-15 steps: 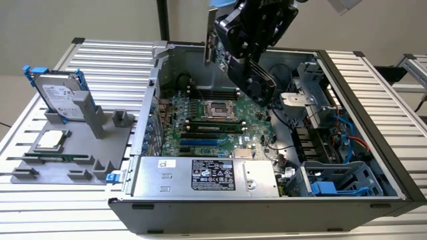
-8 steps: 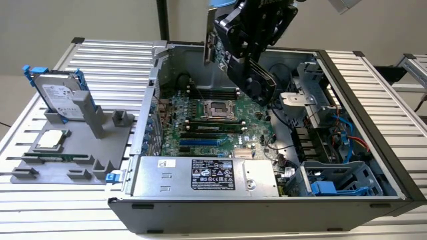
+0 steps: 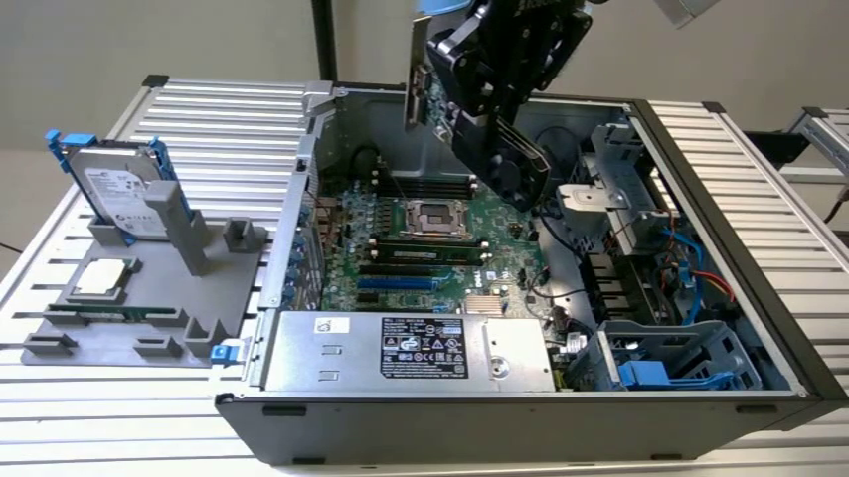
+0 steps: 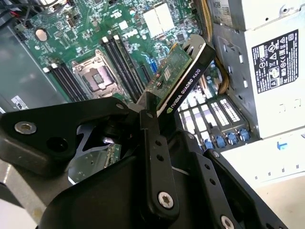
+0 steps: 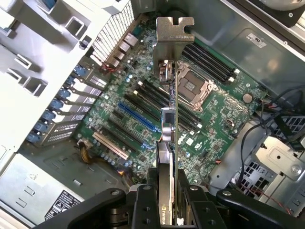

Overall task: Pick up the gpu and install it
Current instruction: 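Insert the gpu into the slot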

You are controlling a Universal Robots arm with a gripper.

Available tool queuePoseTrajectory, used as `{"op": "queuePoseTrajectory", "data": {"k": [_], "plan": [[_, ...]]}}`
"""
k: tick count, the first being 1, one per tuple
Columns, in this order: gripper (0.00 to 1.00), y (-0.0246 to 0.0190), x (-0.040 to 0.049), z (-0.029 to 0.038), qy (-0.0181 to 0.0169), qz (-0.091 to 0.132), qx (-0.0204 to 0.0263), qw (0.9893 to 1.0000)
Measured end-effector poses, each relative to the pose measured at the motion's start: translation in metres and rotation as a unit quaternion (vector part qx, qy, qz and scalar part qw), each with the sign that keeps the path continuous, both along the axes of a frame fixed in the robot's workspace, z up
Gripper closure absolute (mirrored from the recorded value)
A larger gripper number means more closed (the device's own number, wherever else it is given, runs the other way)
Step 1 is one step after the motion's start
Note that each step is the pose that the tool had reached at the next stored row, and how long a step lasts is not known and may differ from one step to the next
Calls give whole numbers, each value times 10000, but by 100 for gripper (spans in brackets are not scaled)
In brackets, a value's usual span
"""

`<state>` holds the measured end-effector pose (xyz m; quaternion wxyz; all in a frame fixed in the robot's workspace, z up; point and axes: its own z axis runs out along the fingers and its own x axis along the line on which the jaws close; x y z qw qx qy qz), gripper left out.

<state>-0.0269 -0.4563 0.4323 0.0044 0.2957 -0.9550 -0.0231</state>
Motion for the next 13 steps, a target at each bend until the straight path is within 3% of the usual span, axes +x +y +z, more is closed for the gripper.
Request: {"op": "queuePoseTrajectory", "data": {"k": [5, 13], "plan": [[100, 0, 0, 0, 0, 297, 0, 9996], [100, 0, 0, 2, -1, 726, 1, 9974]]}}
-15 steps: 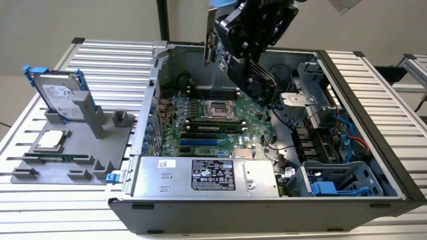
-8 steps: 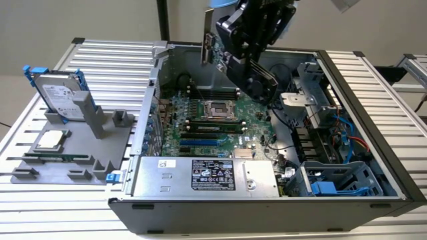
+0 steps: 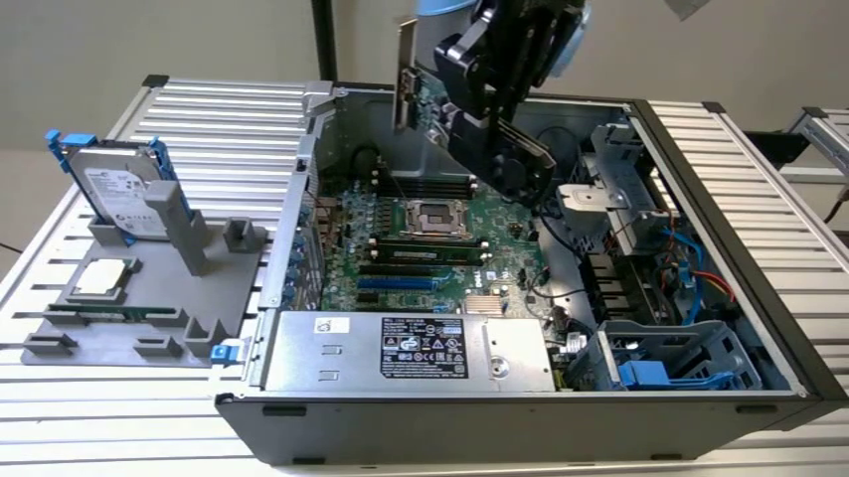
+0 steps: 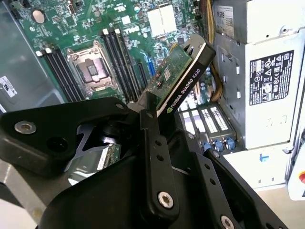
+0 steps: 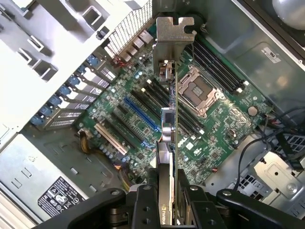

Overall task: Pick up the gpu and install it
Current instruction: 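Insert the gpu into the slot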

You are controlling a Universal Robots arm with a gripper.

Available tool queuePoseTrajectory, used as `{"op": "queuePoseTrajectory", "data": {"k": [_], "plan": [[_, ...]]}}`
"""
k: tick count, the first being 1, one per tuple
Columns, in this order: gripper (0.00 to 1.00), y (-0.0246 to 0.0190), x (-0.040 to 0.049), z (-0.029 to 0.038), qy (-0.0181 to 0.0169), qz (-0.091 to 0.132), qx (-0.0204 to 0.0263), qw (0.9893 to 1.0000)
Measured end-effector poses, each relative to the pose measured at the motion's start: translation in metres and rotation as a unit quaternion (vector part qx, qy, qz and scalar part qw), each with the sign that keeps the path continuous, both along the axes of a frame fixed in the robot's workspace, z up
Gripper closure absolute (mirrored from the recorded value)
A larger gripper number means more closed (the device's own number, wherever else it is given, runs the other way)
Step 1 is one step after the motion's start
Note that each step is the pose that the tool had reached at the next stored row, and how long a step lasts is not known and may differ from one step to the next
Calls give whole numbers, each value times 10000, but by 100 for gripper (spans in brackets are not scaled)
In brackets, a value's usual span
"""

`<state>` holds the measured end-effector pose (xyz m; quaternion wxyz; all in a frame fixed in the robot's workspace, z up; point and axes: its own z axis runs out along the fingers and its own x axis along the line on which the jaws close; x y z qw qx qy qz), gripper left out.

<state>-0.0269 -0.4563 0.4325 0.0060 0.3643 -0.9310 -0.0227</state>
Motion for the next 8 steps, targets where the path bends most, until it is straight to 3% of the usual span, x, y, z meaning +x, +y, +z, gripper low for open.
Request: {"op": "queuePoseTrajectory", "data": {"k": [8], "plan": [[100, 0, 0, 2, 0, 74, -1, 10000]]}}
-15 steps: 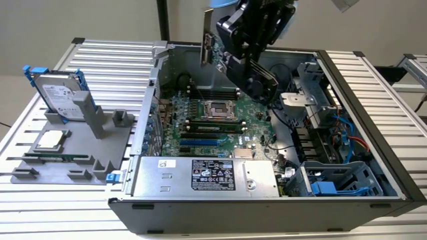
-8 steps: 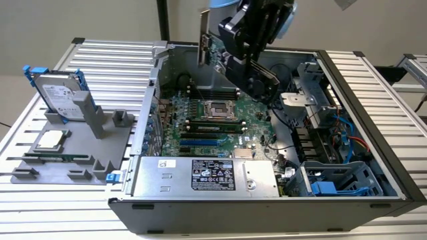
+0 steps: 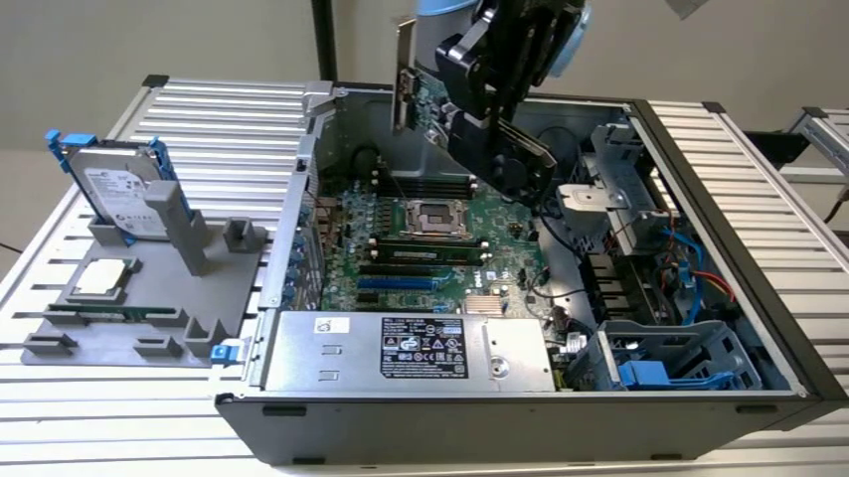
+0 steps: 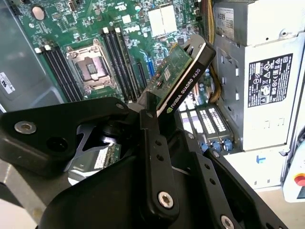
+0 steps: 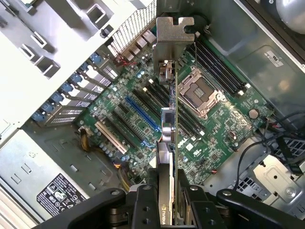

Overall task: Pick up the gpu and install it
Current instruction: 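Insert the gpu into the slot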

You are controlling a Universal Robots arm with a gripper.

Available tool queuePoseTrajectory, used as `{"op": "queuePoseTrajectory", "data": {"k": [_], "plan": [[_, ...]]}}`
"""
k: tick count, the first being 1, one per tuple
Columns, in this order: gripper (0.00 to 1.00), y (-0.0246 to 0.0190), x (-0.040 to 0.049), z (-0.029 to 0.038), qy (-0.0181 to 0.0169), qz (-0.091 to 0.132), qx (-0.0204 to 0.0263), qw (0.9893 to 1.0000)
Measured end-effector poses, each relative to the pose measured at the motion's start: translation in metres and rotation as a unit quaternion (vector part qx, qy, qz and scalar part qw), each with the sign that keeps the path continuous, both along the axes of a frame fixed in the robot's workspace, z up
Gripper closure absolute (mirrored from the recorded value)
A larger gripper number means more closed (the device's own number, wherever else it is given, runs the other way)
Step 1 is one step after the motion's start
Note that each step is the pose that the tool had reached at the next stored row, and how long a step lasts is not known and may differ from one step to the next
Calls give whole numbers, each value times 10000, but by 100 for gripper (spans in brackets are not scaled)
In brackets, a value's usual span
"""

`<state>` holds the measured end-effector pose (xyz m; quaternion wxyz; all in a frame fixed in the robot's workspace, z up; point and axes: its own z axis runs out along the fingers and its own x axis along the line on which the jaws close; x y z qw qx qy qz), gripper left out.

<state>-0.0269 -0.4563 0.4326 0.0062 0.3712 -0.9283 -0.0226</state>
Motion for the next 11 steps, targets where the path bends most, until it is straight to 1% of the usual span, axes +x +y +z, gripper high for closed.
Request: {"op": "queuePoseTrajectory", "data": {"k": [1, 4, 11], "plan": [[100, 0, 0, 0, 0, 26, 0, 10000], [100, 0, 0, 0, 0, 223, 0, 9998], [100, 0, 0, 1, 0, 508, 0, 9987]]}}
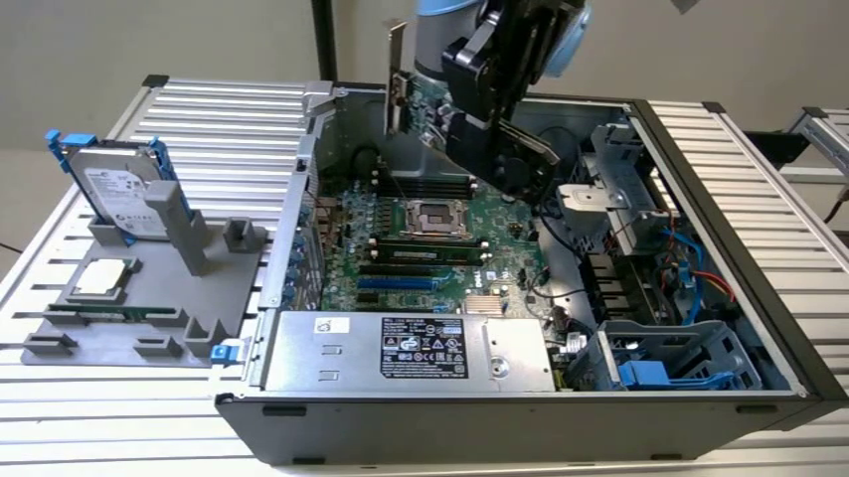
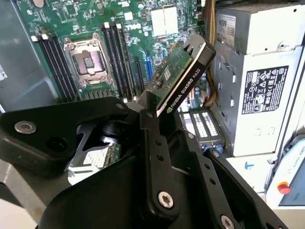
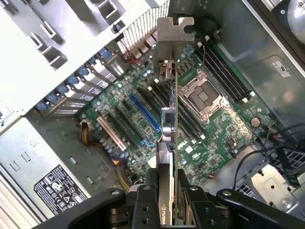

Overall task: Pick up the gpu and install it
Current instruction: 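Insert the gpu into the slot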

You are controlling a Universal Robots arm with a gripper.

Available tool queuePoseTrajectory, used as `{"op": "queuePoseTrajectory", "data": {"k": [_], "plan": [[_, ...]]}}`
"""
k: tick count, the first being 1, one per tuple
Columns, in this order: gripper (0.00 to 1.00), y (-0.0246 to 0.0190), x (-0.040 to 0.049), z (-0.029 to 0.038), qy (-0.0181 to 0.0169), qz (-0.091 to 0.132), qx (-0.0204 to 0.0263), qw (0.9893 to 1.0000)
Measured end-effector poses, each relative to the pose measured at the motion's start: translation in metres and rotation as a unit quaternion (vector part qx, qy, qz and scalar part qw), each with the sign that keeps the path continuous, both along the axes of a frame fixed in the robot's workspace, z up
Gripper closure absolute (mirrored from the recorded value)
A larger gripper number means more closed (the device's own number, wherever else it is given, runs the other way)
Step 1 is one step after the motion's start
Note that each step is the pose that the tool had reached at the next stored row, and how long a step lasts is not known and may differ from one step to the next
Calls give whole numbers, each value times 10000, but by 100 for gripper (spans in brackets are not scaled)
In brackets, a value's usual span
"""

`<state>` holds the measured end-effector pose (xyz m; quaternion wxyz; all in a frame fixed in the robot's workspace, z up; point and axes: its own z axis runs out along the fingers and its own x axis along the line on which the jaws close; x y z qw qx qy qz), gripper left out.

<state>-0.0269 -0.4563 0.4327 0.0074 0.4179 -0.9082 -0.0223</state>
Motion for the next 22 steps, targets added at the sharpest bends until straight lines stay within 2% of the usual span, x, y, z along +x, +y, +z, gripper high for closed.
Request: {"op": "queuePoseTrajectory", "data": {"k": [6, 11, 22], "plan": [[100, 0, 0, 2, 0, 219, 0, 9998], [100, 0, 0, 3, 0, 410, 0, 9992], [100, 0, 0, 5, 0, 816, 0, 9967]]}}
